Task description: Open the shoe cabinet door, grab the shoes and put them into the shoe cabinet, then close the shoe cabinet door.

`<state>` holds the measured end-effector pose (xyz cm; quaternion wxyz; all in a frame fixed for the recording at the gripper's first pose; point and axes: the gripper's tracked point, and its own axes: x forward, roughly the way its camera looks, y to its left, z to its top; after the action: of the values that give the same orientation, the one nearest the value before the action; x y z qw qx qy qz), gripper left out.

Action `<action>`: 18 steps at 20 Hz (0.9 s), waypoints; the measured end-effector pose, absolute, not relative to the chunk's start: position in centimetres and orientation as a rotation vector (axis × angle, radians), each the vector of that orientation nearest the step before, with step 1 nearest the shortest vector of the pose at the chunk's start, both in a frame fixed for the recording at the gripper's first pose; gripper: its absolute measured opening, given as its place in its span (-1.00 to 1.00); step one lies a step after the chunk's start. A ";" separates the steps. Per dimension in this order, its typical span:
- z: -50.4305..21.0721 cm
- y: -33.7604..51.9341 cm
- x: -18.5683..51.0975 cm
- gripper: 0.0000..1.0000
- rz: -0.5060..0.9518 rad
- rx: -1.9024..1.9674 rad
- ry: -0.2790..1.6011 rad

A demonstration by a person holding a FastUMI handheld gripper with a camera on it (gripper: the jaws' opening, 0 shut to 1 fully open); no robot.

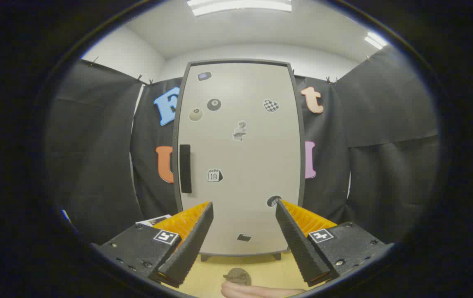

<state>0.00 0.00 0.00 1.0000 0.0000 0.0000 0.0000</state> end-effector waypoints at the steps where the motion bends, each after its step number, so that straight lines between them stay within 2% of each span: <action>1: 0.0 0.0 0.0 0.99 -0.003 -0.003 0.000; 18: 0.3 2.3 5.2 0.99 -0.005 0.056 0.002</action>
<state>5.15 2.27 0.34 0.9996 0.0282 0.0012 -0.0024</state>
